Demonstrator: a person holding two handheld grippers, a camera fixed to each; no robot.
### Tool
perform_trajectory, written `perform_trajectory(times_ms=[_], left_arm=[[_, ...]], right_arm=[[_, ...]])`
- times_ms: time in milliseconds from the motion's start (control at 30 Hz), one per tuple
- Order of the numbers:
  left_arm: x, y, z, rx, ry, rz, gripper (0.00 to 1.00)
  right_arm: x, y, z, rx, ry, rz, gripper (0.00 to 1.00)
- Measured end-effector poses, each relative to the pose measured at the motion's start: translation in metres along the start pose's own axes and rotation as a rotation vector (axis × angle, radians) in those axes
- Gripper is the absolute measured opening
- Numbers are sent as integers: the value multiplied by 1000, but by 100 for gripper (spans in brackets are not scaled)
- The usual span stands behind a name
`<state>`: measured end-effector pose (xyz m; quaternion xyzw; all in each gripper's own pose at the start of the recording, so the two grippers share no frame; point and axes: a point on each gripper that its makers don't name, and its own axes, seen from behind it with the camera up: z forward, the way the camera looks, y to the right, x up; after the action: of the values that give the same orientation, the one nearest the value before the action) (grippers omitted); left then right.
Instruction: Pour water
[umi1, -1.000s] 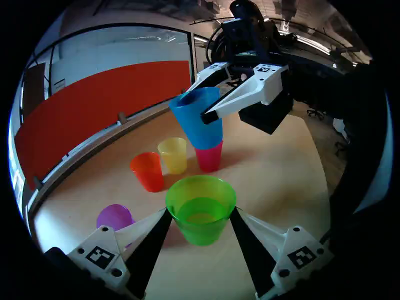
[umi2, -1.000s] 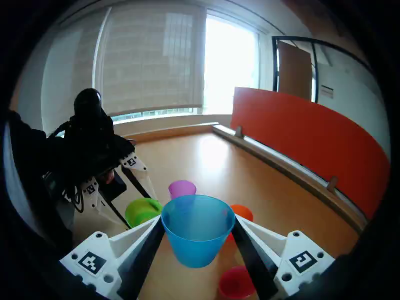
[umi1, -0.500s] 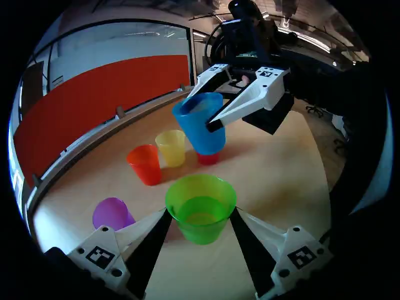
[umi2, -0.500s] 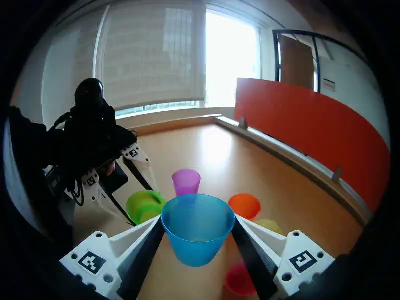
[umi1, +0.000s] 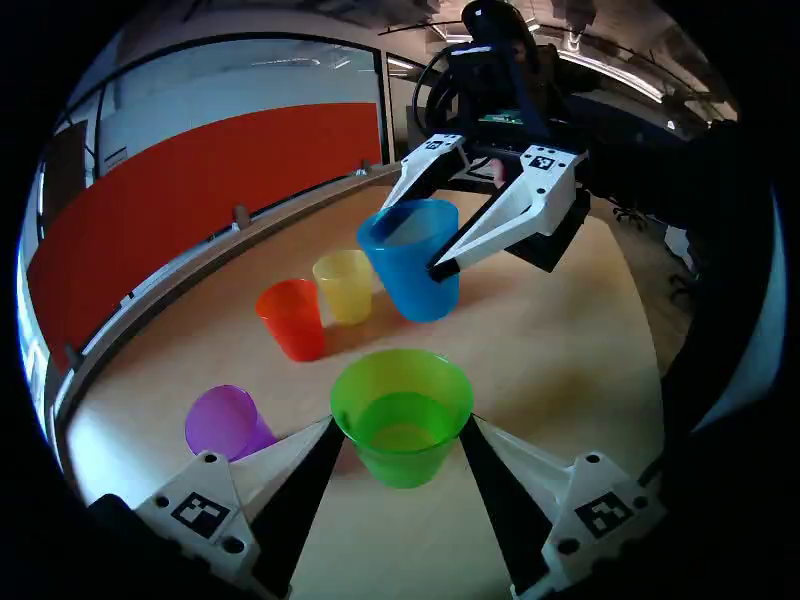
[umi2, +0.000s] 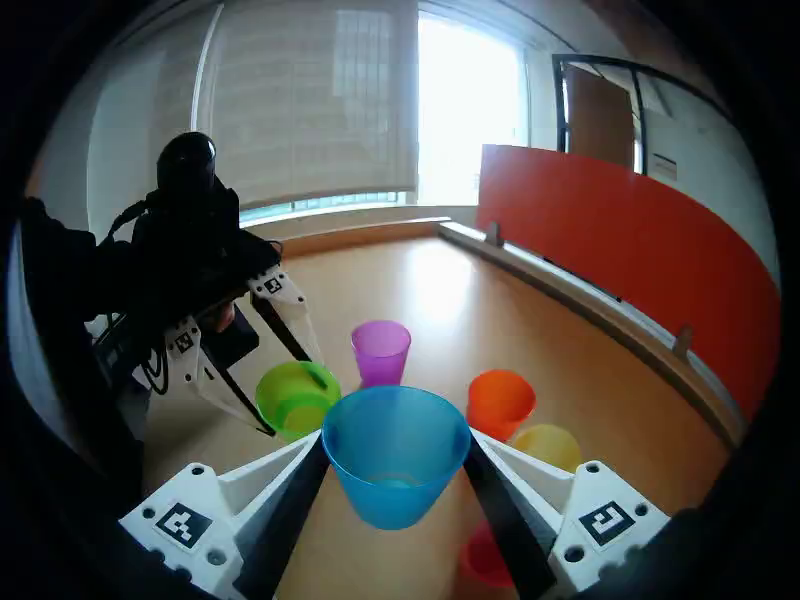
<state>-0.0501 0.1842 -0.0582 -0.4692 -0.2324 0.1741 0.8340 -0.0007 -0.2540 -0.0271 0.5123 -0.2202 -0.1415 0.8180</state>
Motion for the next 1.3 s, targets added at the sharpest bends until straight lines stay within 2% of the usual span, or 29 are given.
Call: perform_trajectory(times_ms=[500,800,1300], left_arm=[[-9,-1,0,-7,-29,1,83],[-15,-3,1,-20,-54,-3,83],[-25,2,6,-48,-98,20,83]], right_arm=[[-24,-4,6,11,-44,-12,93],[-34,-8,12,16,-70,-41,92],[-51,-17,23,33,-95,-59,93]])
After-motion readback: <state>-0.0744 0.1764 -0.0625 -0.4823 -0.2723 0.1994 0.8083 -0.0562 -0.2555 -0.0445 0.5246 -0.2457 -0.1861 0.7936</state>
